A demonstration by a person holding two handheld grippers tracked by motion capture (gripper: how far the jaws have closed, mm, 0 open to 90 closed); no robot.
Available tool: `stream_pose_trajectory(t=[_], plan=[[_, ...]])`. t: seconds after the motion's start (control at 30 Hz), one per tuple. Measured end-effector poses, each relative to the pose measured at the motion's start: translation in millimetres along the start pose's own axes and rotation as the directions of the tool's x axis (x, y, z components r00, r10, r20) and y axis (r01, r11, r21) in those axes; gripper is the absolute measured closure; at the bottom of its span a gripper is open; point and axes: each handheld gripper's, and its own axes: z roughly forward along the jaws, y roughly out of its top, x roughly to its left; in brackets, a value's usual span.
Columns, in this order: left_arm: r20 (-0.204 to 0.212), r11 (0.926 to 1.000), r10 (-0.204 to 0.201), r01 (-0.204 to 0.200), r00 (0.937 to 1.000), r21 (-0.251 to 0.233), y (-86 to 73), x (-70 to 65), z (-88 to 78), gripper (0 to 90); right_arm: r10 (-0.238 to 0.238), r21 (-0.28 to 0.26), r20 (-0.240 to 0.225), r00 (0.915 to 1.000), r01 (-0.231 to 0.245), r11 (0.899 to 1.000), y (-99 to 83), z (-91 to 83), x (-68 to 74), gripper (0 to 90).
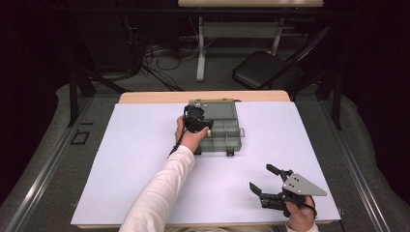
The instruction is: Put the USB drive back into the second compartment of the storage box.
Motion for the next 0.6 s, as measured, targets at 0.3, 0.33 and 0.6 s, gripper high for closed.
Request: stream_pose_trajectory(t=[0.3,0.33,0.6], plan=[[-0.011,0.9998,0.018,-0.018,0.9998,-0.011,2.0,0.2,-9.8,45.3,0.0,0.001,0.002,1.0,0.0,1.0,0.0,0.1,-0.2,14.4],[-0.009,0.9996,0.029,-0.029,0.9995,-0.006,2.7,1.5,-11.8,44.6,0.0,0.0,0.002,1.0,0.0,1.0,0.0,0.2,-0.1,14.4],[0.031,0.9994,0.014,-0.013,0.9994,-0.032,2.8,7.1,-21.7,38.8,0.001,0.002,0.004,1.0,-0.001,1.0,0.0,-0.1,-0.4,14.4]])
